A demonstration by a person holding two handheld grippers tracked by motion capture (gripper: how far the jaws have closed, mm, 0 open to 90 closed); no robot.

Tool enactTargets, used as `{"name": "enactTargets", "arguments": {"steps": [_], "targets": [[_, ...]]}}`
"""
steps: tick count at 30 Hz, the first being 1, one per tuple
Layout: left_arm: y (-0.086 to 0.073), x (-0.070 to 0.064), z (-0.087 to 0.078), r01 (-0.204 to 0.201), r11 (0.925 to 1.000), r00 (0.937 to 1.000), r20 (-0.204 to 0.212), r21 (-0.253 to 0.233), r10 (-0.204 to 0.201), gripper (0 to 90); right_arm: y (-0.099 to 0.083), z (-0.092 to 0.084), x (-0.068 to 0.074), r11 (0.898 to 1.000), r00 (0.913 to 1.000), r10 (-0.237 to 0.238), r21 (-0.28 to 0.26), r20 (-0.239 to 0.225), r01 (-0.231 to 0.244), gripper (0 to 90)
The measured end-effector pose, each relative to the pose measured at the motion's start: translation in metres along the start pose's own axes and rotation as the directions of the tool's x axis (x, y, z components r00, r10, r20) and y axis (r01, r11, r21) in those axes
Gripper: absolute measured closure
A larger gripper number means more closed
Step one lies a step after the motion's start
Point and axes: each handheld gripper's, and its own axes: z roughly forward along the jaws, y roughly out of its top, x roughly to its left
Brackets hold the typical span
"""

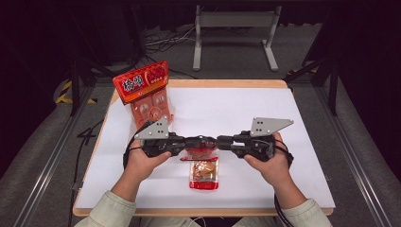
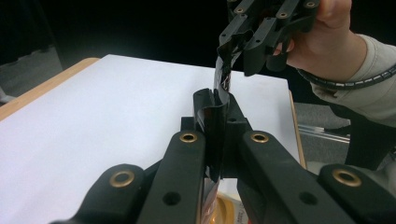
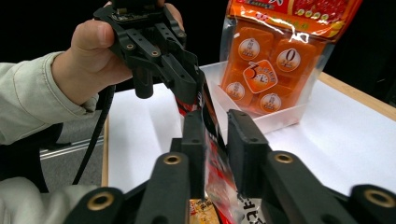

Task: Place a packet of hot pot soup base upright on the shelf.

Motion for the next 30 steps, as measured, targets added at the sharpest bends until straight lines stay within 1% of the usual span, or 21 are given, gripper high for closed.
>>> {"name": "enactTargets", "arguments": {"steps": [1, 2, 4, 6, 7, 8, 10, 15, 16, 17, 19, 22, 24, 25, 26, 28, 30], "targets": [[0.000, 0.000, 0.000, 0.000, 1.0000, 1.0000, 0.000, 0.000, 0.000, 88.9, 0.000, 0.000, 0.000, 1.000, 1.0000, 0.000, 0.000, 0.000, 0.000, 75.5], [0.001, 0.002, -0.003, -0.002, 1.0000, 1.0000, -0.009, 0.003, 0.002, 88.9, 0.000, -0.004, -0.001, 1.000, 0.9999, 0.003, -0.006, 0.014, -0.003, 72.6], [0.002, 0.004, -0.007, 0.008, 0.9999, 0.9997, -0.021, 0.006, -0.008, 88.9, -0.001, -0.006, -0.002, 1.000, 0.9998, 0.009, -0.011, 0.017, -0.009, 71.1], [0.001, 0.007, -0.011, 0.026, 0.9997, 0.9990, -0.036, 0.002, -0.026, 89.0, -0.002, -0.012, -0.004, 0.999, 0.9990, 0.026, -0.029, 0.037, -0.025, 69.7], [0.001, 0.008, -0.013, 0.038, 0.9993, 0.9987, -0.035, -0.004, -0.038, 89.0, -0.002, -0.014, -0.005, 0.999, 0.9987, 0.027, -0.032, 0.043, -0.026, 69.4], [0.001, 0.009, -0.015, 0.032, 0.9995, 0.9988, -0.038, -0.002, -0.032, 89.0, -0.002, -0.016, -0.006, 0.999, 0.9984, 0.030, -0.035, 0.048, -0.028, 69.0], [0.002, 0.010, -0.019, 0.039, 0.9992, 0.9982, -0.045, -0.008, -0.039, 89.0, -0.002, -0.019, -0.008, 0.999, 0.9977, 0.030, -0.039, 0.061, -0.028, 68.2], [0.008, 0.014, -0.031, 0.035, 0.9989, 0.9977, -0.058, -0.031, -0.037, 89.0, -0.003, -0.026, -0.013, 0.998, 0.9958, 0.043, -0.052, 0.081, -0.039, 67.5], [0.009, 0.015, -0.033, 0.030, 0.9991, 0.9976, -0.061, -0.029, -0.032, 88.9, -0.004, -0.027, -0.014, 0.998, 0.9955, 0.047, -0.055, 0.082, -0.043, 67.5], [0.011, 0.016, -0.036, 0.027, 0.9992, 0.9969, -0.073, -0.029, -0.029, 88.9, -0.004, -0.028, -0.015, 0.997, 0.9952, 0.049, -0.055, 0.084, -0.045, 67.5], [0.015, 0.022, -0.044, 0.029, 0.9992, 0.9967, -0.075, -0.027, -0.031, 88.8, -0.005, -0.028, -0.017, 0.997, 0.9949, 0.056, -0.057, 0.084, -0.052, 67.8], [0.018, 0.029, -0.052, 0.028, 0.9994, 0.9951, -0.094, -0.021, -0.030, 88.8, -0.006, -0.029, -0.018, 0.997, 0.9945, 0.063, -0.058, 0.084, -0.058, 68.1], [0.020, 0.034, -0.058, 0.017, 0.9998, 0.9935, -0.113, -0.015, -0.018, 88.8, -0.007, -0.030, -0.019, 0.996, 0.9943, 0.065, -0.059, 0.085, -0.060, 68.6], [0.020, 0.035, -0.061, 0.018, 0.9998, 0.9927, -0.119, -0.012, -0.020, 88.8, -0.007, -0.030, -0.020, 0.996, 0.9942, 0.066, -0.062, 0.085, -0.060, 68.6], [0.020, 0.037, -0.063, 0.022, 0.9996, 0.9924, -0.121, -0.015, -0.024, 88.8, -0.008, -0.031, -0.021, 0.996, 0.9937, 0.069, -0.063, 0.088, -0.063, 68.9], [0.020, 0.040, -0.066, 0.014, 0.9998, 0.9919, -0.126, -0.012, -0.016, 88.8, -0.009, -0.030, -0.022, 0.995, 0.9931, 0.075, -0.064, 0.090, -0.070, 69.0], [0.020, 0.043, -0.069, 0.020, 0.9998, 0.9914, -0.129, -0.008, -0.020, 88.8, -0.010, -0.030, -0.023, 0.995, 0.9923, 0.083, -0.060, 0.092, -0.078, 69.3]]}}
